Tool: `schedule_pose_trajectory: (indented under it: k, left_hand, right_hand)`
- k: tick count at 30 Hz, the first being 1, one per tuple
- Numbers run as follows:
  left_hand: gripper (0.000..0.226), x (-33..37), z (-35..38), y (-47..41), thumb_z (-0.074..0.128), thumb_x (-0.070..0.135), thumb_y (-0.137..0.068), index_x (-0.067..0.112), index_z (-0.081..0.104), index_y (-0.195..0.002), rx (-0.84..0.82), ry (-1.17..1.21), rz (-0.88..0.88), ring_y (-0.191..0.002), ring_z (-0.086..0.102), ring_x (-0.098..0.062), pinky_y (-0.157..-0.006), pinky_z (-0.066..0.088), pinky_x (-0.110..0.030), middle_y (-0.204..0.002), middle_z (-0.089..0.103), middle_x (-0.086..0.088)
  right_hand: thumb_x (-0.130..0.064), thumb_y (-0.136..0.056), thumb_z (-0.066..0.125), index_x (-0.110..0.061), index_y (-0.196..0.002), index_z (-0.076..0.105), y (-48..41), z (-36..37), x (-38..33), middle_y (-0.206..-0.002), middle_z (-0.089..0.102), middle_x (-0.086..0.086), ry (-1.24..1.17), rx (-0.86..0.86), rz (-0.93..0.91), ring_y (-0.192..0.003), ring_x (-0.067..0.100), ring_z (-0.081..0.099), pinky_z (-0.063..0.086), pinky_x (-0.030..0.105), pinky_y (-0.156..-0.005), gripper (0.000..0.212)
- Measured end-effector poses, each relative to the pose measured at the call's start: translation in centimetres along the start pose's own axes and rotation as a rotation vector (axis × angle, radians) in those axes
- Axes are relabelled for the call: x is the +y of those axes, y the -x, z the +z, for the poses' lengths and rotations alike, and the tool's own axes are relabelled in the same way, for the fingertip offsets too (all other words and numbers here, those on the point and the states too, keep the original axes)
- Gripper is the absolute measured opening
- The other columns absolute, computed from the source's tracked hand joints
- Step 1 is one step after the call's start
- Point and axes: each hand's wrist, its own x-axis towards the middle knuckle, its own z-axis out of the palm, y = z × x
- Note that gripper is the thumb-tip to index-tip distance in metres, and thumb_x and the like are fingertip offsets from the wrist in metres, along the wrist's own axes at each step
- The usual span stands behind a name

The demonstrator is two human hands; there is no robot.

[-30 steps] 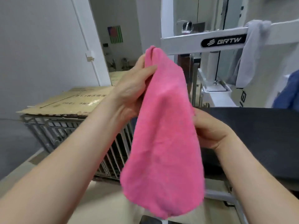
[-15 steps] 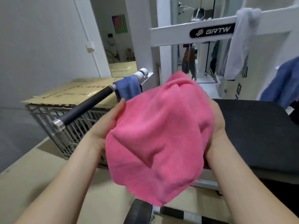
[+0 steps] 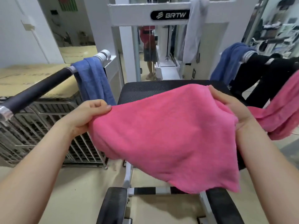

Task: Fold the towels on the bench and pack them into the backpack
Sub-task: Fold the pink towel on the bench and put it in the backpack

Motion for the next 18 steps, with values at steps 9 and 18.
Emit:
schedule_pose_trajectory:
  k: [9, 18]
  left_hand:
    - [0.008, 3.2, 3.7, -6.4, 0.072, 0.025, -0.084, 0.023, 0.077, -0.079, 0.164, -0.887, 0.2, -0.076, 0.066, -0.007, -0.074, 0.05, -0.021, -0.077, 0.074, 0.009]
    - [0.021, 2.9, 5.9, -16.2, 0.049, 0.027, -0.097, 0.017, 0.065, -0.104, 0.654, -1.204, 0.237, -0.101, 0.055, -0.038, -0.081, 0.041, -0.046, -0.101, 0.057, -0.015]
  right_hand:
    - [-0.03, -0.088, 0.064, -0.023, -0.065, 0.062, -6.4, -8.6, -2.2, -0.072, 0.061, 0.0, 1.574, 0.651, -0.198, -0.079, 0.026, 0.059, 0.042, 0.031, -0.068, 0.024]
    - [-0.055, -0.091, 0.052, -0.015, -0.076, 0.06, -14.4, -12.5, -6.8, -0.074, 0.056, 0.001, 1.957, 0.622, -0.335, -0.07, 0.024, 0.049, 0.036, 0.031, -0.057, 0.043]
